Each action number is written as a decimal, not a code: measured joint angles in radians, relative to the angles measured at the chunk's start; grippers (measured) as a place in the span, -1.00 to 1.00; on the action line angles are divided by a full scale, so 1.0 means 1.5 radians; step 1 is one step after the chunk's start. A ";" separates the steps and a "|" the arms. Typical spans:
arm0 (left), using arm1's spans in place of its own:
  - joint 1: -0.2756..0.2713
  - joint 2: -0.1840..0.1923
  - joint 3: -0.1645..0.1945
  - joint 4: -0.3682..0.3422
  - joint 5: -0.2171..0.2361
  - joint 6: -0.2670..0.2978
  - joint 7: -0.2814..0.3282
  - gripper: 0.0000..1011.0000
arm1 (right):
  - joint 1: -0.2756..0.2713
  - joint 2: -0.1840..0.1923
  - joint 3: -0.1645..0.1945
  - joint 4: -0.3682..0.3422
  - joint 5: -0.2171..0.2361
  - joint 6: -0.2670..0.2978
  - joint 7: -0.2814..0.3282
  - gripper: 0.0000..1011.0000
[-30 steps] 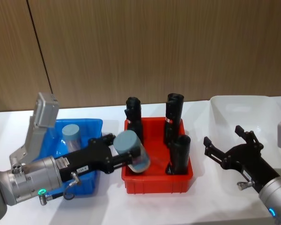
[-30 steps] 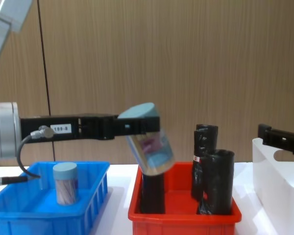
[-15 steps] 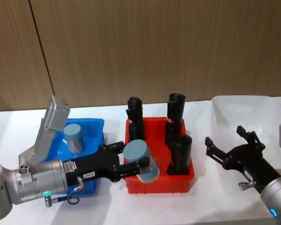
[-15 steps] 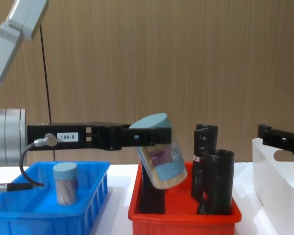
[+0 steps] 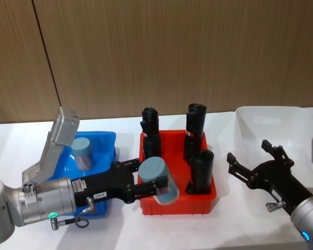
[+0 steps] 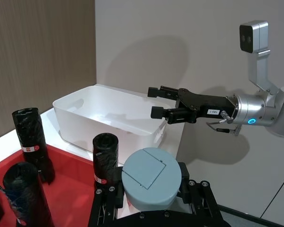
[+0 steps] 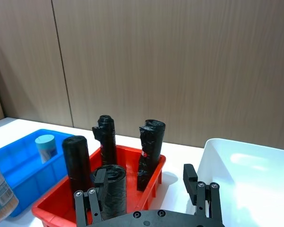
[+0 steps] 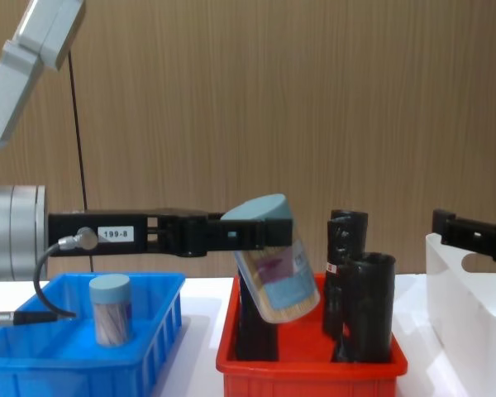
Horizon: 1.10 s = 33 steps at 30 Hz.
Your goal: Pick the cotton swabs from the blue box and place them into the white box.
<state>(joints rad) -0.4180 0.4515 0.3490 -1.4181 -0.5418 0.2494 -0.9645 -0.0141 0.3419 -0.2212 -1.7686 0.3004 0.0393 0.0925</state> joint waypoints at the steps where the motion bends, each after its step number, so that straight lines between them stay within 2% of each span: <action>1: 0.000 0.000 0.000 0.000 0.000 0.000 0.000 0.32 | 0.001 0.002 0.001 -0.001 0.002 0.002 0.006 0.98; 7: -0.001 0.000 0.001 0.002 0.000 0.000 -0.003 0.32 | 0.004 0.011 0.007 -0.004 0.013 0.017 0.041 0.98; 16: -0.002 0.000 0.001 0.002 0.000 -0.001 -0.004 0.32 | 0.017 0.037 0.018 -0.009 0.033 0.050 0.123 0.98; 24: -0.002 0.000 0.002 0.003 0.000 -0.001 -0.005 0.32 | 0.034 0.064 0.027 -0.006 0.042 0.079 0.215 0.98; 33: -0.002 0.000 0.002 0.003 0.000 -0.001 -0.006 0.32 | 0.057 0.085 0.027 0.009 0.038 0.105 0.322 0.98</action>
<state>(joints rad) -0.4216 0.4513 0.3516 -1.4132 -0.5420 0.2483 -0.9729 0.0717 0.4690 -0.1802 -1.7553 0.3573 0.1973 0.5762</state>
